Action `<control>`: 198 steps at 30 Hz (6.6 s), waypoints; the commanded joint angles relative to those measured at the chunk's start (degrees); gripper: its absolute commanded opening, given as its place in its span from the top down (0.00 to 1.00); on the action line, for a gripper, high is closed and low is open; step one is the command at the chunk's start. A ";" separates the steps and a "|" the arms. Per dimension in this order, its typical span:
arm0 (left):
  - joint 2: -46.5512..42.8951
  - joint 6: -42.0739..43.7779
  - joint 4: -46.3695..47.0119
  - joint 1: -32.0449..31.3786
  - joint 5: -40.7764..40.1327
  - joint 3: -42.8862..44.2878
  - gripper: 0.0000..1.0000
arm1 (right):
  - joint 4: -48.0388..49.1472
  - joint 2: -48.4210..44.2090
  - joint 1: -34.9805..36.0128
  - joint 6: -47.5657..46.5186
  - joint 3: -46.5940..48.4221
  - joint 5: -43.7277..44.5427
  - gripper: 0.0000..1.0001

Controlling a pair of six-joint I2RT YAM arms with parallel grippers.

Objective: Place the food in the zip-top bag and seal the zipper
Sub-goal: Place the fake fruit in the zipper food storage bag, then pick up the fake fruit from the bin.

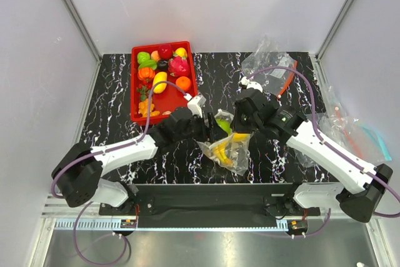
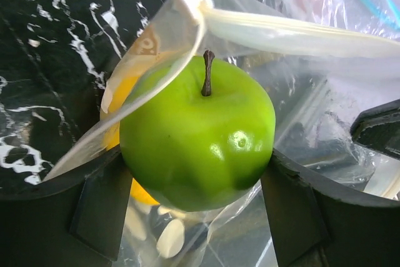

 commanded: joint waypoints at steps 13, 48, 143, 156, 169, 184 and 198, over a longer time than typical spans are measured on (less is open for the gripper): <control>1.97 -5.33 10.78 -8.15 1.75 1.76 0.36 | 15.08 -3.94 0.48 6.93 -4.73 -0.71 1.00; 7.41 -3.32 8.59 -5.34 0.07 3.96 0.34 | -1.88 -9.92 -5.56 4.73 -8.85 16.26 0.46; -14.47 14.61 -32.09 11.61 -12.59 11.69 0.21 | 4.37 -8.62 -5.33 -6.69 -5.11 -2.67 0.44; -7.36 16.10 -33.86 22.16 -13.64 16.52 0.12 | -11.72 6.50 7.16 -2.91 6.41 13.79 0.50; 5.65 20.06 -37.10 29.28 -17.31 28.64 0.01 | -9.44 6.86 7.69 -3.26 2.81 13.00 1.00; 38.16 30.17 -52.13 32.45 -29.90 61.95 0.01 | -5.04 6.86 7.60 -5.20 5.89 6.67 1.00; 51.98 32.54 -52.76 36.58 -23.40 70.49 0.30 | -5.57 3.61 7.60 -4.76 5.01 9.31 1.00</control>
